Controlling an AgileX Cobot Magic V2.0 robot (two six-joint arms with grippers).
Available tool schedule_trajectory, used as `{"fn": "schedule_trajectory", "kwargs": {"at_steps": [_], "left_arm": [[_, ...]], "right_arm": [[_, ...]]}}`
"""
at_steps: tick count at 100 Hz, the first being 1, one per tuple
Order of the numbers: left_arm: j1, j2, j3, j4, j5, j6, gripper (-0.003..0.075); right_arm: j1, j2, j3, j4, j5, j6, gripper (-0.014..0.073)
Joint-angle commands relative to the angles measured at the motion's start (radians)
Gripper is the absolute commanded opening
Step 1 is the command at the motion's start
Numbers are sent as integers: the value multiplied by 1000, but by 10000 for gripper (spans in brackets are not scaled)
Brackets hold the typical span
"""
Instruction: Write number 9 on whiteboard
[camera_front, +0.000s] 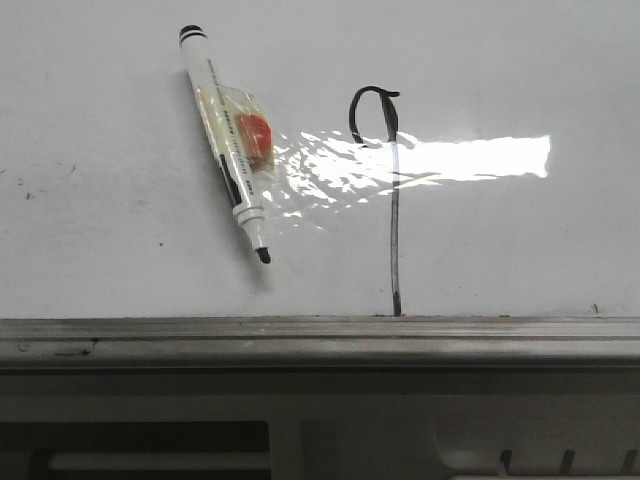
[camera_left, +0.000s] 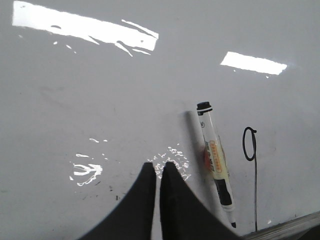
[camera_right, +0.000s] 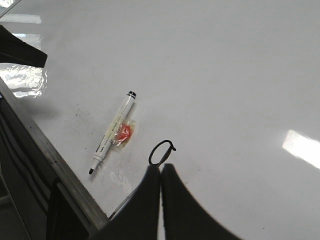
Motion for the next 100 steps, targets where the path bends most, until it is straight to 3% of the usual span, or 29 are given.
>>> {"fn": "schedule_trajectory", "kwargs": {"at_steps": [1,7,14,31,52,61,69,82,100], "left_arm": [[-8,1,-25,10,29,4,-18],[-4,1,-17,92,15,4,-18],[13,1,7,296,31,-14,-19],[149,-1,86,796,21,-287,-19],[437,-1,215,1482,90,-931,-19],[548,-15,270,1701,96,-1182,-19],[607,-70,320,1780,96,-1284,-18],[663,-213,392,1781,113,-1291,-18],[768,-398,388,1775,453,-1315,-18]], "right_arm": [[-4,10,-24,-5,-80,0,-46],[-4,10,-24,-5,-80,0,-46],[-4,10,-24,-5,-80,0,-46],[-4,10,-24,-5,-80,0,-46],[-4,10,-24,-5,-80,0,-46],[-4,10,-24,-5,-80,0,-46],[-4,10,-24,-5,-80,0,-46],[-4,10,-24,-5,-80,0,-46],[-4,10,-24,-5,-80,0,-46]]}}
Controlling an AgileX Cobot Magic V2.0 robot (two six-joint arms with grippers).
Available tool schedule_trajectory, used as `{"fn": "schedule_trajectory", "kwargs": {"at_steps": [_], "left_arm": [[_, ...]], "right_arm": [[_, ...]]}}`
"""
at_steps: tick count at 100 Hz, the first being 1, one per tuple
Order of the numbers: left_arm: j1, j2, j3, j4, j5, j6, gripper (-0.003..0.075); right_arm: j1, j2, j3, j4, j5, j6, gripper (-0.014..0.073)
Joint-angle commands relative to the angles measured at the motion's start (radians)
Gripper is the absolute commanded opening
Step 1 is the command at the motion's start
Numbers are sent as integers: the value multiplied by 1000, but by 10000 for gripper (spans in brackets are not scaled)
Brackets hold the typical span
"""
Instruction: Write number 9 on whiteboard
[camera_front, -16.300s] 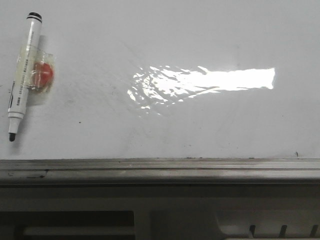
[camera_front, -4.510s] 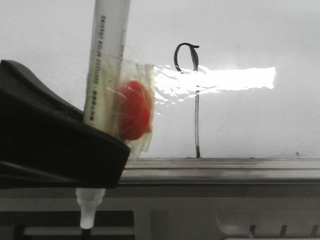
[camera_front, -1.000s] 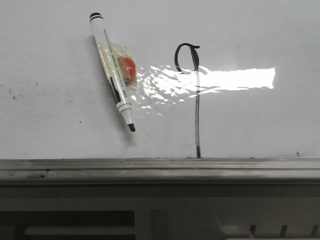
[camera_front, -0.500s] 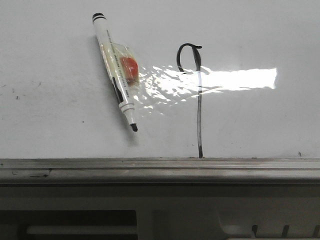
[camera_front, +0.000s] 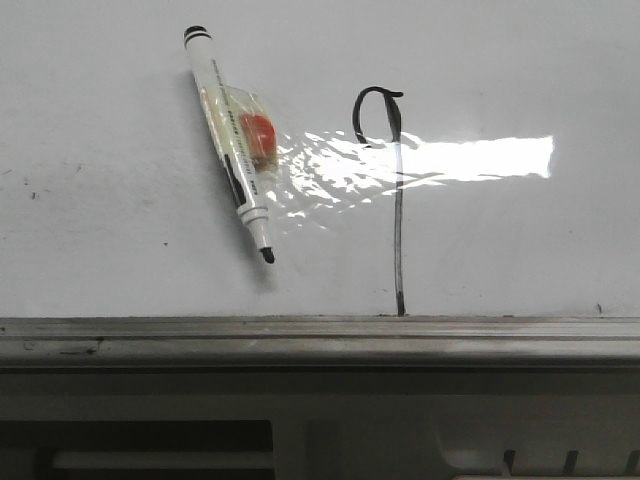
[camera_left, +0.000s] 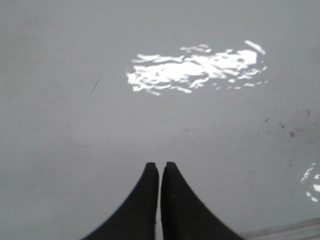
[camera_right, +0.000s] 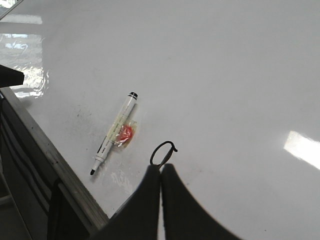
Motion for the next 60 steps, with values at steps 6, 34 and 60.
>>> {"fn": "schedule_trajectory", "kwargs": {"at_steps": [6,34,60], "left_arm": [[72,-105,29,-3,166,-24,-18],[168,-181,30,-155,280,-24,-18],[172,-181,30,-155,280,-24,-18]], "right_arm": [[-4,10,-24,-5,-80,0,-46],[-4,10,-24,-5,-80,0,-46],[-4,10,-24,-5,-80,0,-46]]}}
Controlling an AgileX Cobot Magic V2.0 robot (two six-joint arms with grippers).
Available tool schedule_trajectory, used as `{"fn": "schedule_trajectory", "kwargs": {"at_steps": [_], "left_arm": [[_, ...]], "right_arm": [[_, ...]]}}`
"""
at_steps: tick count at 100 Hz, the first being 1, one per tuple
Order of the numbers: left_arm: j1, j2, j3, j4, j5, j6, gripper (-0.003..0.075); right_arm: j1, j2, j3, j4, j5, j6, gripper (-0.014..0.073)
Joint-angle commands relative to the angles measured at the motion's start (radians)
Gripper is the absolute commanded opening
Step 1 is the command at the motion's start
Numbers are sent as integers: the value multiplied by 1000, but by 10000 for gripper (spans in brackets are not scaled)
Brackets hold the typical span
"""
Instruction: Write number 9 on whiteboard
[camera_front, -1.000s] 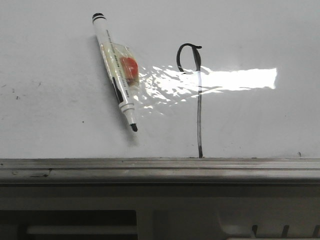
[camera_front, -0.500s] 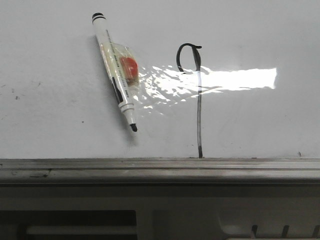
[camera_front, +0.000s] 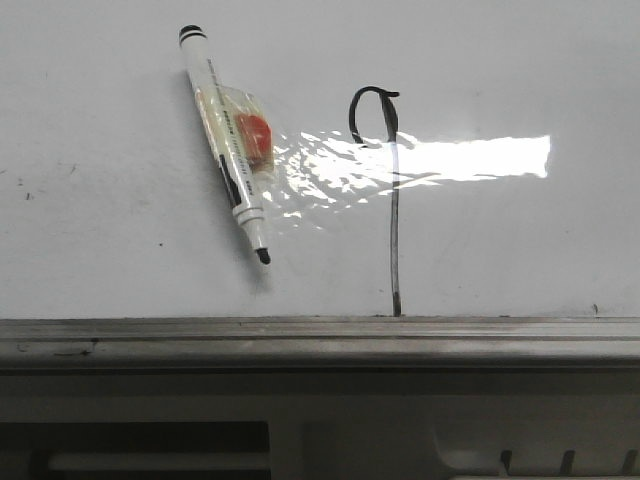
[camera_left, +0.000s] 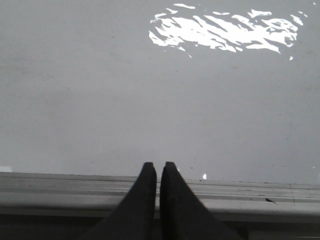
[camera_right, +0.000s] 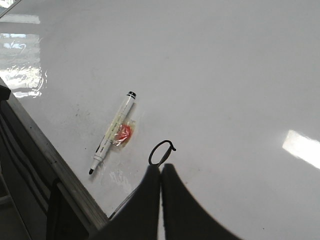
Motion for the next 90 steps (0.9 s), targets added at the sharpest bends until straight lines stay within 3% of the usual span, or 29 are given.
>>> {"fn": "schedule_trajectory", "kwargs": {"at_steps": [1,48,64,72,82,90], "left_arm": [[3,-27,30,-19,-34,-10,-18],[3,-27,30,-19,-34,-10,-18],[3,-27,30,-19,-34,-10,-18],[3,-27,30,-19,-34,-10,-18],[3,-27,30,-19,-34,-10,-18],[3,-27,30,-19,-34,-10,-18]], "right_arm": [[-4,10,-24,-5,-80,0,-46],[-4,10,-17,-5,-77,0,-46],[-24,-20,76,-70,-109,15,-46],[-82,-45,163,-100,-219,120,-46],[-192,-65,291,-230,-382,314,-46],[-294,-82,381,-266,-427,472,-46]]}}
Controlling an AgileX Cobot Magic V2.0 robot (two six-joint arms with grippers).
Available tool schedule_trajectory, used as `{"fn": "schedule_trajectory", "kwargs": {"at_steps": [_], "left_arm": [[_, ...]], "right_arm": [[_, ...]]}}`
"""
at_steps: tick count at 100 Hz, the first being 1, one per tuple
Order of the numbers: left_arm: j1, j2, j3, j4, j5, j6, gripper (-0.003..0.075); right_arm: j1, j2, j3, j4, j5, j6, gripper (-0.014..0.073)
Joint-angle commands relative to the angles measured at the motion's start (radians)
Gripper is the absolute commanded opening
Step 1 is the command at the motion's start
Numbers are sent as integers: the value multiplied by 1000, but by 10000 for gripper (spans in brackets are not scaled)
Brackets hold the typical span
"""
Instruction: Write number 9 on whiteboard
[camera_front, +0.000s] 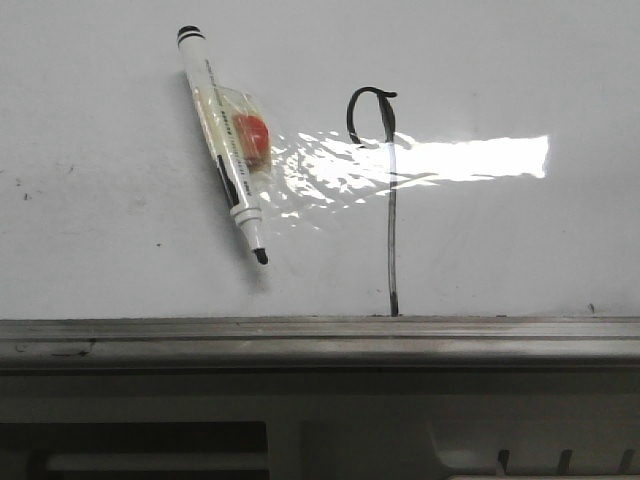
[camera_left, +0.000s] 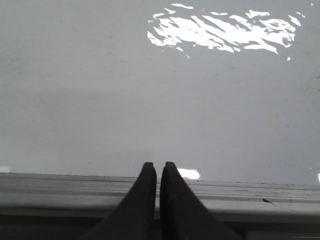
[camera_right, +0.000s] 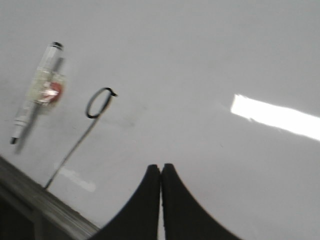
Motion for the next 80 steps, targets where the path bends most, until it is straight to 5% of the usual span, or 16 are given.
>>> {"fn": "schedule_trajectory", "kwargs": {"at_steps": [1,19,28,47,80], "left_arm": [[3,-27,30,-18,-35,-8,-18],[3,-27,30,-18,-35,-8,-18],[3,-27,30,-18,-35,-8,-18],[3,-27,30,-18,-35,-8,-18],[3,-27,30,-19,-35,-8,-18]], "right_arm": [[-91,-6,50,-64,-158,159,-46],[-249,-84,171,-68,-158,230,-46],[-282,-144,168,-71,-8,230,-46],[-283,-139,168,-73,173,230,-46],[-283,-139,168,-81,162,230,-46]]}}
